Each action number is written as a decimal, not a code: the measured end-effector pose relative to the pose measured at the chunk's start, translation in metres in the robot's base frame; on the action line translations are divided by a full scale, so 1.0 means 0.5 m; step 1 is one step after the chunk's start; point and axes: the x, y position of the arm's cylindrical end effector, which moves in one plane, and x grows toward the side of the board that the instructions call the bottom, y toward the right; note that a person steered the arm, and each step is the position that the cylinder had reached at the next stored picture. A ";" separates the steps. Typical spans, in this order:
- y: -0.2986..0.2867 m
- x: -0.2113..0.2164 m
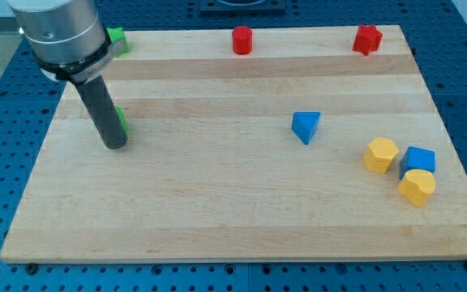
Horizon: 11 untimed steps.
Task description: Move the green circle to the center left side of the board
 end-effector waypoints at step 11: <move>0.020 -0.097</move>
